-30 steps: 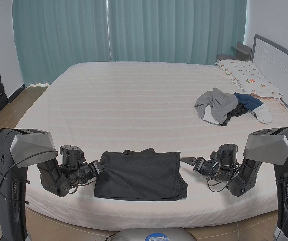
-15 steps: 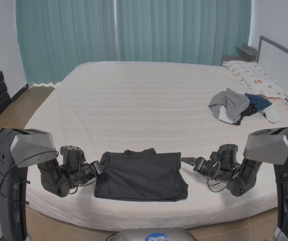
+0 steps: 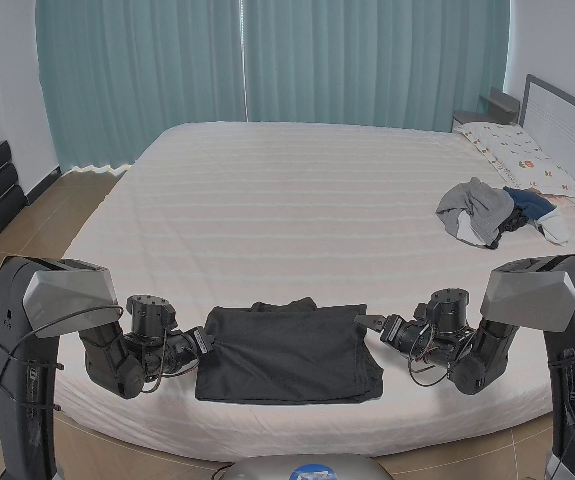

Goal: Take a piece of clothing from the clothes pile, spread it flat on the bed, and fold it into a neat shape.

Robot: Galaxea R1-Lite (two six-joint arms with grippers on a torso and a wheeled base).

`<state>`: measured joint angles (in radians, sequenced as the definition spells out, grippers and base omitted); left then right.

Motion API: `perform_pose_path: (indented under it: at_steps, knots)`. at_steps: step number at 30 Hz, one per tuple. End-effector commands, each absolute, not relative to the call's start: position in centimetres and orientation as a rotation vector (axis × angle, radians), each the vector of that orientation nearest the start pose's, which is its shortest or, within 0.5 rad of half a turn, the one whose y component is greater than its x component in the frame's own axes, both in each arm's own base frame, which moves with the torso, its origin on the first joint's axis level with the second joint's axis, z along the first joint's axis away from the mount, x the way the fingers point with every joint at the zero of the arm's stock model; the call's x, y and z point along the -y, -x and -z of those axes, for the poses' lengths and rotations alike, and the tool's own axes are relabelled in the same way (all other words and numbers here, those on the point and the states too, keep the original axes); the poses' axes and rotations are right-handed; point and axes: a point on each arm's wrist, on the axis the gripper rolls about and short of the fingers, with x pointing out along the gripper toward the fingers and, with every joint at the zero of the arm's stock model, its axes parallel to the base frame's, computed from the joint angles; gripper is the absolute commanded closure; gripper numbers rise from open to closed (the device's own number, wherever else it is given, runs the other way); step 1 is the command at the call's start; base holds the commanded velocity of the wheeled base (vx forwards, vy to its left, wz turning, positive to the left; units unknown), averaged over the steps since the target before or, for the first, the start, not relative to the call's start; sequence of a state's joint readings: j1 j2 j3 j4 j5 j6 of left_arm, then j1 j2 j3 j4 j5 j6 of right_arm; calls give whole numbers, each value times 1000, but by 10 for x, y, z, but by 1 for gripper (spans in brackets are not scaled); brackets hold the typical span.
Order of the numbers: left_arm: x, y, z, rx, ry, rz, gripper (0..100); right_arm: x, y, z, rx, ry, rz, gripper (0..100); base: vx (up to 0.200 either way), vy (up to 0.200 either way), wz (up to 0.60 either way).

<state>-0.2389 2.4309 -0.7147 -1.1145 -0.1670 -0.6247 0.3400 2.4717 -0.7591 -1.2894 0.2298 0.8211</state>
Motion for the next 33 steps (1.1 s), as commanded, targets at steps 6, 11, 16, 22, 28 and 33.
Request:
perform_pose_path:
  at_steps: [6,11,16,22,28,33]
  knots:
    - [92,-345,46,-721,573,197,100,-132,-354,41,-637,-761,-355,0,0,0,0]
    - [98,-339,47,-739,564,211,0,-134,-354,40,-636,-761,-359,0,0,0,0]
    - [97,-340,44,-730,569,212,0,-135,-353,39,-636,-766,-361,0,0,0,0]
    - [94,-345,31,-685,641,197,0,-138,-351,35,-599,-763,-356,0,0,0,0]
    - [91,-347,12,-618,696,194,0,-142,-352,30,-554,-755,-333,0,0,0,0]
    - [87,-353,-1,-504,678,127,0,-145,-356,4,-485,-752,-334,0,0,0,0]
